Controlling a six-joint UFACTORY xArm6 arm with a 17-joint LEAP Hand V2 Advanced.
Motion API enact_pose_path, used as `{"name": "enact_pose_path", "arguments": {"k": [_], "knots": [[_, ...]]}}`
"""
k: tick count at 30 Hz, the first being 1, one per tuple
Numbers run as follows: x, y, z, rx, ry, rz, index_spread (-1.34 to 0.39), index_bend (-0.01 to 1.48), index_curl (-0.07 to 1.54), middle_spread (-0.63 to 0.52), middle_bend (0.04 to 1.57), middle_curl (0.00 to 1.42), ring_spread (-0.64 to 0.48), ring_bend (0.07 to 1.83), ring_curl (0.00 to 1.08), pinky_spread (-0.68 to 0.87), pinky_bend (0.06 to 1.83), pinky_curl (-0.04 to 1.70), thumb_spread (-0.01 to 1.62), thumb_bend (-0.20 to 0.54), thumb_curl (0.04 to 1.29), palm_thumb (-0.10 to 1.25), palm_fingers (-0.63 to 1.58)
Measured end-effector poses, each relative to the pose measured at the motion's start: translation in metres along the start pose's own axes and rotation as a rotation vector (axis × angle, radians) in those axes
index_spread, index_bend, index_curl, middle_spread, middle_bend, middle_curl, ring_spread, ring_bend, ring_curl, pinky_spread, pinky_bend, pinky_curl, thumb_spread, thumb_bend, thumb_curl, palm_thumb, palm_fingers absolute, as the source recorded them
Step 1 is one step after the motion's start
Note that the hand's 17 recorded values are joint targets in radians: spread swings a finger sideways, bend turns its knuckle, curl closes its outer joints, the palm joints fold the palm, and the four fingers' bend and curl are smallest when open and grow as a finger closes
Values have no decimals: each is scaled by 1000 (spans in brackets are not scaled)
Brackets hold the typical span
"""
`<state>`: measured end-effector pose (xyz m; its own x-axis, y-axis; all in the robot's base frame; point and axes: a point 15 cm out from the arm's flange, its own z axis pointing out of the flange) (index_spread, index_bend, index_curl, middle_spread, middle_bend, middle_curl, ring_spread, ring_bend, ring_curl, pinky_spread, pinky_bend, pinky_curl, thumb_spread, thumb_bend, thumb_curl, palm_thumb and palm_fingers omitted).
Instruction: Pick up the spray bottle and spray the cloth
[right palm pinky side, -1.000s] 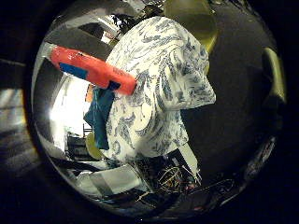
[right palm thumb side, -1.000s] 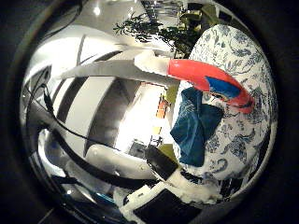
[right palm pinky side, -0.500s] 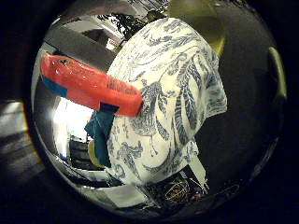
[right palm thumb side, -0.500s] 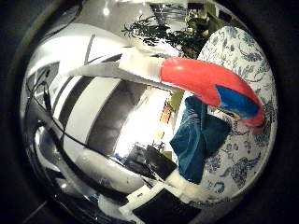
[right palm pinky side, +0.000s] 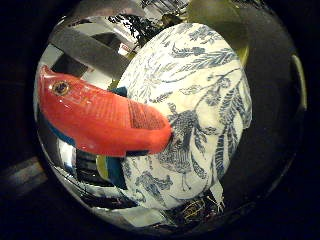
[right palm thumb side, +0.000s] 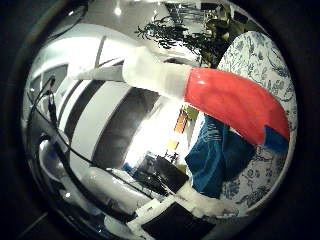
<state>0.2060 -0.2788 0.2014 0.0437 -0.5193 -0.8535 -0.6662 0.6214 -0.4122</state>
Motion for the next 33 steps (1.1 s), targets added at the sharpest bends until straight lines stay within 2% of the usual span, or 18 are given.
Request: {"name": "enact_pose_path", "arguments": {"k": [5,11,15,17,19,20,21,22,23,24,25,26,27,28,29,31,33], "knots": [[-2,6,19,-22,-23,14,-124,154,276,199,342,338,230,517,259,405,875,1,976,-28,303,493,82],[-9,-7,42,-35,-53,-4,-107,156,276,200,358,343,231,520,258,400,869,-2,978,-28,304,495,102],[-12,-11,59,-34,-69,2,-85,177,294,187,385,349,220,546,259,382,853,-7,977,-25,305,504,210],[-11,-14,69,-19,-72,13,-86,181,301,161,423,361,203,600,271,364,854,-11,978,-21,307,519,334],[-15,-16,79,-24,-84,20,-112,179,307,96,484,383,129,702,292,276,871,-16,984,-18,312,552,499],[-17,-18,84,-27,-91,25,-140,197,322,50,561,415,68,795,327,202,918,-9,985,-19,315,565,688],[-18,-19,88,-29,-98,32,-164,204,323,18,595,426,28,827,327,138,944,-14,987,-17,318,581,779],[-20,-17,93,-31,-110,51,-195,213,333,-18,652,449,-26,890,349,33,1051,21,990,-14,321,601,1035],[-20,-14,98,-37,-120,65,-222,220,365,-50,670,471,-76,925,380,-84,1141,59,995,-12,328,632,1111],[-21,-12,100,-40,-125,76,-246,253,402,-81,707,496,-106,963,411,-175,1213,103,995,-15,333,653,1179],[-22,-11,103,-47,-131,89,-270,355,451,-100,780,526,-124,998,432,-244,1241,138,996,-11,339,683,1298],[-23,-11,105,-53,-135,99,-278,389,471,-107,810,538,-130,1017,441,-267,1252,152,996,-13,342,694,1303],[-24,-10,108,-59,-139,106,-281,522,527,-115,891,564,-145,1061,461,-288,1262,179,989,-14,348,719,1397],[-26,-11,111,-64,-144,115,-277,577,552,-118,924,574,-149,1079,468,-292,1273,194,985,-11,354,736,1402],[-28,-11,114,-71,-150,127,-270,711,605,-122,981,592,-155,1131,487,-277,1300,224,976,-8,365,771,1448],[-32,-10,122,-90,-161,145,-245,890,672,-120,1083,621,-160,1215,520,-250,1377,281,953,-9,388,836,1397],[-35,-10,125,-101,-170,155,-229,980,703,-118,1148,637,-167,1277,544,-225,1432,321,932,-7,413,893,1350]]}}
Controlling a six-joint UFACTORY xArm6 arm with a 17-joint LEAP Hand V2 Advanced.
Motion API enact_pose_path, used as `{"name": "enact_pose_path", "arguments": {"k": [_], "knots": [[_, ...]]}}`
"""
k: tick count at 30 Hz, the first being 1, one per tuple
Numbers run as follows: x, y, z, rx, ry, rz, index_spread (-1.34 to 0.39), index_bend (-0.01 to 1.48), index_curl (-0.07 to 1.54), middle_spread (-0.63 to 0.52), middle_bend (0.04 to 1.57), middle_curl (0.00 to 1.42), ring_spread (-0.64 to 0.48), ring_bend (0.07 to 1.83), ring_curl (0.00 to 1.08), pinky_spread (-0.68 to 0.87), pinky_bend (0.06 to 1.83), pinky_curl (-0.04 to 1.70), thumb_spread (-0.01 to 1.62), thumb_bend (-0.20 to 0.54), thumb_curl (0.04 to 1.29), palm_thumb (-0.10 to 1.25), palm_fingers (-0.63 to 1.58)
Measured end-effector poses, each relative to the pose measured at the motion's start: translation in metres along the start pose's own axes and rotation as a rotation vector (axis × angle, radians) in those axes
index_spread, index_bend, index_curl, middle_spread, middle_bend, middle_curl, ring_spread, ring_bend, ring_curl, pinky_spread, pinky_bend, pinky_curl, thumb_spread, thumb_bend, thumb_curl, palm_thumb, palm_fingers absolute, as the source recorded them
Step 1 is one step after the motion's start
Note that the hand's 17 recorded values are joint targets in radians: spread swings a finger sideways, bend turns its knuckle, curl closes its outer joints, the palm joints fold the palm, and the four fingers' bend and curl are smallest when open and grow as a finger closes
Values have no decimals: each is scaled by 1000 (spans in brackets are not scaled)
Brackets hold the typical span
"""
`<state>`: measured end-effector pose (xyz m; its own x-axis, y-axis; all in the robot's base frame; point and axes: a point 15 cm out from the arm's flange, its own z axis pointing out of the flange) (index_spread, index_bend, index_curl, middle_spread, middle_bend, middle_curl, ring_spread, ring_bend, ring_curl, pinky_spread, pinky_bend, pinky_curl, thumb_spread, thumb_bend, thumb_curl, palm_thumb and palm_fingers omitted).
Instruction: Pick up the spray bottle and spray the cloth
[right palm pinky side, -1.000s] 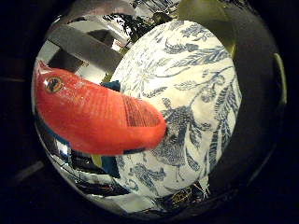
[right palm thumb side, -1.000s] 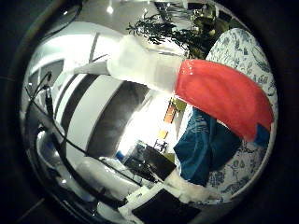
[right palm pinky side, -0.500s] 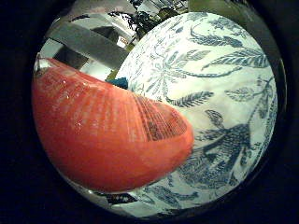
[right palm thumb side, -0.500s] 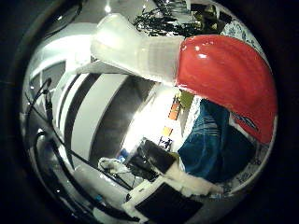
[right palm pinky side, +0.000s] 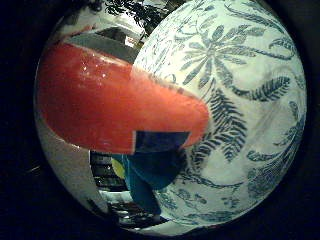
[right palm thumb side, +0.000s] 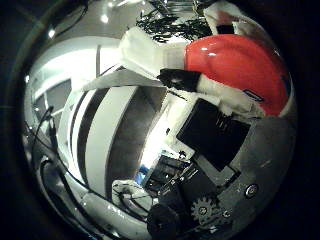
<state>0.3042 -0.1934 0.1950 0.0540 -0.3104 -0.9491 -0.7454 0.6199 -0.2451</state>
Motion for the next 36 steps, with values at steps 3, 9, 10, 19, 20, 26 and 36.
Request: {"name": "enact_pose_path", "arguments": {"k": [3,9,10,19,20,26,36], "knots": [[-3,-3,0,-5,0,21,-202,1071,726,-105,1226,648,-165,1347,572,-199,1492,380,897,-12,452,968,1281],[-9,-6,0,-17,-13,38,-182,1122,729,-76,1288,633,-156,1419,591,-177,1511,462,814,12,595,1159,1228],[-11,-6,1,-20,-17,35,-182,1122,729,-75,1296,632,-155,1423,591,-177,1512,471,800,4,613,1163,1225],[-41,-31,-13,-48,19,-72,-185,1130,744,-71,1330,617,-151,1445,584,-169,1488,551,649,-15,770,1146,1211],[-46,-33,-15,-53,24,-76,-186,1130,745,-71,1332,616,-151,1446,583,-171,1485,557,645,-14,779,1144,1210],[-74,-47,-39,-166,118,-96,-187,1132,751,-70,1338,609,-150,1451,577,-165,1459,602,614,-14,842,1132,1209],[-136,-77,-61,-431,379,-151,-189,1134,759,-70,1348,600,-151,1457,576,-182,1426,655,595,-17,895,1112,1209]]}}
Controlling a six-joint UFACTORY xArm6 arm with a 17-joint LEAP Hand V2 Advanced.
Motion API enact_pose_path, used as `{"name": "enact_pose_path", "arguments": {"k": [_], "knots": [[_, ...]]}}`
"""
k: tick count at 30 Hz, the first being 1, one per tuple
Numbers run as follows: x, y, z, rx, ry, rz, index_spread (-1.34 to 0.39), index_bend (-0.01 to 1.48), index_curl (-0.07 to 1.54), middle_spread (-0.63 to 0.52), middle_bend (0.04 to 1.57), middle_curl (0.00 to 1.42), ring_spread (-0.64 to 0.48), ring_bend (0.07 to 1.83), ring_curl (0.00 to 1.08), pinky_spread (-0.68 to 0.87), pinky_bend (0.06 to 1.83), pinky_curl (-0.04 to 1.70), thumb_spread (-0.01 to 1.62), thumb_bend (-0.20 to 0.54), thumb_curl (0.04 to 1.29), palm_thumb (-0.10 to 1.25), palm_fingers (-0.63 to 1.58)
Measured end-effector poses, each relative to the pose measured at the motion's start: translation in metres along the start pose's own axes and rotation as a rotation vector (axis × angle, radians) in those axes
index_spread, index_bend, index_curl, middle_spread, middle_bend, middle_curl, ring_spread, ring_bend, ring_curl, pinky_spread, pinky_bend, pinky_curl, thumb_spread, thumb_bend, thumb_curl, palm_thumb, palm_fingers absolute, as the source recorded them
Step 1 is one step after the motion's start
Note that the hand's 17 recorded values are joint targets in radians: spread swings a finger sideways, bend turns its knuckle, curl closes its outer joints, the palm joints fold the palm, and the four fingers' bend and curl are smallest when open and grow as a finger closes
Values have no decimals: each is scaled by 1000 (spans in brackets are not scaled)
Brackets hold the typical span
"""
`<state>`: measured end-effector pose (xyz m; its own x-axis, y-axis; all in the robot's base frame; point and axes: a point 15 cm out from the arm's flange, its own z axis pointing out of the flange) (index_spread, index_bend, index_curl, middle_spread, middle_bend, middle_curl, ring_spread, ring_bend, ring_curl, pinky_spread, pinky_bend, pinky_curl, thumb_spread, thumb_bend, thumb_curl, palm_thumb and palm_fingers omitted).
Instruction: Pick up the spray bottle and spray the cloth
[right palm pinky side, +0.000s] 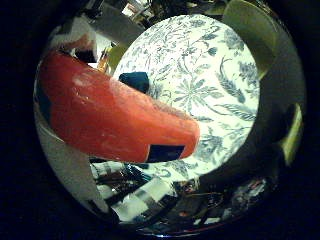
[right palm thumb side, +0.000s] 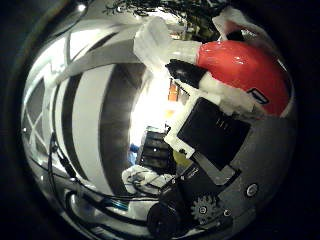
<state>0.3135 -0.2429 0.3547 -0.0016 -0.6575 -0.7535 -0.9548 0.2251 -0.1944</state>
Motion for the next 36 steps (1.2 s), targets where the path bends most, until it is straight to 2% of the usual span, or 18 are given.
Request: {"name": "enact_pose_path", "arguments": {"k": [9,19,24,36], "knots": [[-55,-25,10,-236,222,-83,-191,1128,766,-70,1357,599,-152,1458,578,-187,1404,694,586,-19,921,1097,1205],[-112,-36,52,-450,461,-202,-193,1122,774,-70,1358,597,-152,1456,578,-190,1383,725,586,-18,938,1086,1207],[-133,-35,61,-468,504,-239,-194,1119,777,-70,1357,596,-152,1456,578,-192,1375,737,588,-18,940,1086,1208],[-131,-31,59,-460,491,-236,-195,1115,782,-70,1357,595,-152,1454,579,-195,1360,759,582,-18,953,1075,1209]]}}
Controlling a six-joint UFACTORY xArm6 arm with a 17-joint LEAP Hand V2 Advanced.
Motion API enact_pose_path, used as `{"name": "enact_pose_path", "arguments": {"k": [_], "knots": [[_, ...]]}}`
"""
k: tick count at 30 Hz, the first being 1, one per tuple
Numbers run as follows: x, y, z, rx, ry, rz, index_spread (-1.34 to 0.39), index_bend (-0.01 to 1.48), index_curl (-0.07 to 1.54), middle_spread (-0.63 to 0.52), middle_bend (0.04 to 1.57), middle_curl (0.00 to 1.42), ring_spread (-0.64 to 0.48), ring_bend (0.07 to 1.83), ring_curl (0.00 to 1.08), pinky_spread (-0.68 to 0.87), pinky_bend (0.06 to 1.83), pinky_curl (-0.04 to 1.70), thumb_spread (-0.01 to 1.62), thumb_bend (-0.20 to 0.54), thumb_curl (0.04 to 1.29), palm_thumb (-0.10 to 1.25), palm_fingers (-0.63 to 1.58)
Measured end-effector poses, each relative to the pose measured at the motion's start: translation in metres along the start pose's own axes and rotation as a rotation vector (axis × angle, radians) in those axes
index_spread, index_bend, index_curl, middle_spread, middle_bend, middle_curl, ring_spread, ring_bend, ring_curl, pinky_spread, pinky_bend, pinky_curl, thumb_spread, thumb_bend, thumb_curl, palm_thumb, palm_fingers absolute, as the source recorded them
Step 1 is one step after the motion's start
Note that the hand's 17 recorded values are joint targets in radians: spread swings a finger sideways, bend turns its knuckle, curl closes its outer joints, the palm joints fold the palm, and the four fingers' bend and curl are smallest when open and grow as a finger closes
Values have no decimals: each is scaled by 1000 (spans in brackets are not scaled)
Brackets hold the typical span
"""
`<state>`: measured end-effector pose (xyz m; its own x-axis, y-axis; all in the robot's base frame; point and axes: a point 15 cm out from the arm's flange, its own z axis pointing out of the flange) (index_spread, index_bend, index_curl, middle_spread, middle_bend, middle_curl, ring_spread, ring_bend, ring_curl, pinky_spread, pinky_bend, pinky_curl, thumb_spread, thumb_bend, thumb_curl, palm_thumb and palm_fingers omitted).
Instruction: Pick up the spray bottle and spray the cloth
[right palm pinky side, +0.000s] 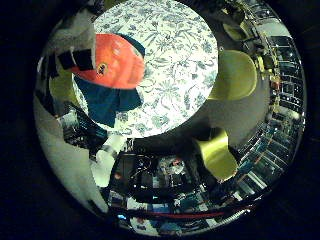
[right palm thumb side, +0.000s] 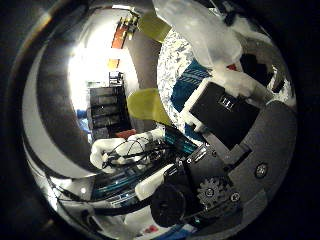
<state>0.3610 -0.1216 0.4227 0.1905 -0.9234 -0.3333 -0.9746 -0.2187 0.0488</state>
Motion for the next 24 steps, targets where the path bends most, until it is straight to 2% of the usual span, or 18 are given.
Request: {"name": "enact_pose_path", "arguments": {"k": [24], "knots": [[37,38,0,40,-44,20,-195,1113,786,-71,1351,599,-153,1454,579,-197,1347,781,582,-18,960,1074,1208]]}}
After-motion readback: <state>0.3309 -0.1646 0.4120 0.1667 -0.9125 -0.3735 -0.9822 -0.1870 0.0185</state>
